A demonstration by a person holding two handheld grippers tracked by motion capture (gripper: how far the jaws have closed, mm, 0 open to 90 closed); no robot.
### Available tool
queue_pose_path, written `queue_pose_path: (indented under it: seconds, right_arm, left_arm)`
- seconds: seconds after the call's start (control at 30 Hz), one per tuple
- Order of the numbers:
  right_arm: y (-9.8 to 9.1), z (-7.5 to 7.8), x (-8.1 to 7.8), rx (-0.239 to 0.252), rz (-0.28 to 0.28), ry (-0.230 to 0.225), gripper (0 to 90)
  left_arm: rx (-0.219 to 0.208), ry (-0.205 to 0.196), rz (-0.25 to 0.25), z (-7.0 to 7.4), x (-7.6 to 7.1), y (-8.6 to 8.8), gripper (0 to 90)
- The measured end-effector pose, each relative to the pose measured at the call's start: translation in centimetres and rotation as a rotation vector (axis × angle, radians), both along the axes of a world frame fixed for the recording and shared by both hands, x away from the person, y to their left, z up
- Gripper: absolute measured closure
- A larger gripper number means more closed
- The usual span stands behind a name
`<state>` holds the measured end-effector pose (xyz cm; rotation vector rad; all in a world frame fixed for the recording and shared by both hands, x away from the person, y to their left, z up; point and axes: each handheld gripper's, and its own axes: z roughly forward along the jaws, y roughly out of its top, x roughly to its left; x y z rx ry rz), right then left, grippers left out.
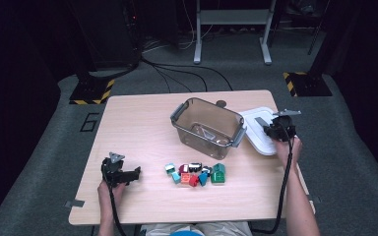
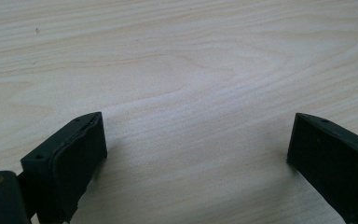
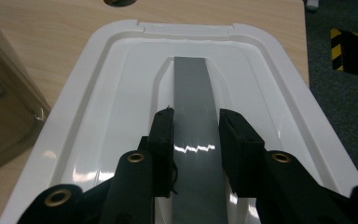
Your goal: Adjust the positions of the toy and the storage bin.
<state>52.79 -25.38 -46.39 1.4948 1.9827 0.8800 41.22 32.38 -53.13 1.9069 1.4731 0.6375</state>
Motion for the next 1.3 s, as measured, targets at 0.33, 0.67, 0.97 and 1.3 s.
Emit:
queue_pose_path:
  seconds: [0.33, 0.67, 0.97, 1.3]
  right_arm:
    - [0.2, -2.1, 0.1, 0.017, -0.002, 0.038, 66.6]
    - [0.0, -3.9, 0.4, 0.039, -0.007, 0.078, 66.3]
    - [-0.1, -4.0, 0.7, 0.068, 0.002, 0.086, 48.8]
    - [-0.4, -2.4, -0.8, 0.109, 0.034, 0.043, 15.3]
  left_arm:
    - [0.0, 0.0, 0.0, 0.0, 0.0, 0.0, 4.2]
    - [0.001, 0.0, 0.0, 0.0, 0.0, 0.0, 4.2]
    - [0.001, 0.0, 0.0, 0.0, 0.0, 0.0, 4.2]
    - [0.001, 0.0, 0.0, 0.0, 0.0, 0.0, 4.2]
